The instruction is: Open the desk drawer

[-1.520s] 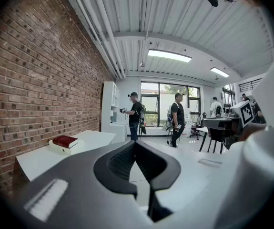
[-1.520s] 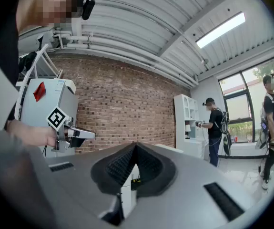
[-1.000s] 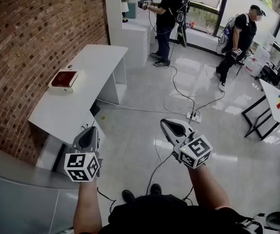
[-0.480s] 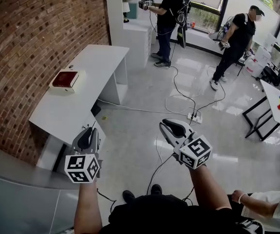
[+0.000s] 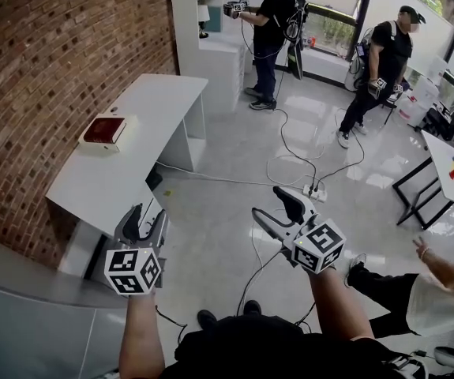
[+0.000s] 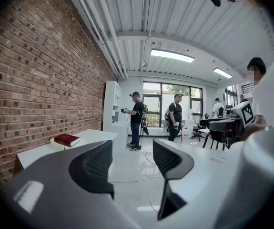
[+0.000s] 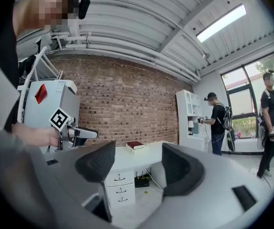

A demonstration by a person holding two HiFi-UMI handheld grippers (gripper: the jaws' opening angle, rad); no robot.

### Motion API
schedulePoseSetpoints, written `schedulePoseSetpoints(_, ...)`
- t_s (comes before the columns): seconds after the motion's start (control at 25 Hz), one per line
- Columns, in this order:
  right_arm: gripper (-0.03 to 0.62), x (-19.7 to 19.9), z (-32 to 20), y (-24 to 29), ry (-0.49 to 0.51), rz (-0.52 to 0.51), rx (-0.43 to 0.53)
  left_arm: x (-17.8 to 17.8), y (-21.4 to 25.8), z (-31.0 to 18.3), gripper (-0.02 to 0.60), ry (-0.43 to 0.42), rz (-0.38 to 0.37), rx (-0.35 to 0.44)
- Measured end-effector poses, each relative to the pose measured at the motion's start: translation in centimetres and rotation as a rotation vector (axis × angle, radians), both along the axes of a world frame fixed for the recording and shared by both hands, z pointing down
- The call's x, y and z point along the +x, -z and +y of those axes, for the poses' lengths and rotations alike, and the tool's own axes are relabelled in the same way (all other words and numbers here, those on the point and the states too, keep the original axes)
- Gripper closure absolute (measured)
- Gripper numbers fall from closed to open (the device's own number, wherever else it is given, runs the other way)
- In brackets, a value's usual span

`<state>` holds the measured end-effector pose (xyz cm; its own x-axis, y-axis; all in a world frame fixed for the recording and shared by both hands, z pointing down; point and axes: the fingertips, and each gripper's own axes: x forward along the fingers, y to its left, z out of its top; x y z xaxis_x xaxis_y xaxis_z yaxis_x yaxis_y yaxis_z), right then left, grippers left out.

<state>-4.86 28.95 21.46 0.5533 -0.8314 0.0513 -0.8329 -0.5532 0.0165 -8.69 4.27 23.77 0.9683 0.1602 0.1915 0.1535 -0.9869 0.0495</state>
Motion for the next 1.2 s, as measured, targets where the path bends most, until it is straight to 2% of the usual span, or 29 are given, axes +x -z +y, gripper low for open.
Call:
schedulePoseSetpoints(0.12,0.288,0.4,0.8,0.0,-0.015,-0.010,0.010,0.1,0.0,0.7,0.294,-0.007,-0.002,-0.006)
schedulePoseSetpoints(0.24,0.273,0.5,1.7,-0.1,-0.020,-0.015,0.010,0.2,0.0,1.4,0.273,-0.014,-0.004,-0.010)
schedulePoseSetpoints(0.8,0.270,0.0,7.8,-1.3,0.032,-0.049,0.032,-0.3,-0.1,7.0,0.272,0.003,-0.003,-0.018)
schedulePoseSetpoints(1.2,0.270,0.7,9.3,-4.2,0.087,-0.116,0.017,-0.4,-3.0,9.0,0.272,0.048,-0.067,-0.046)
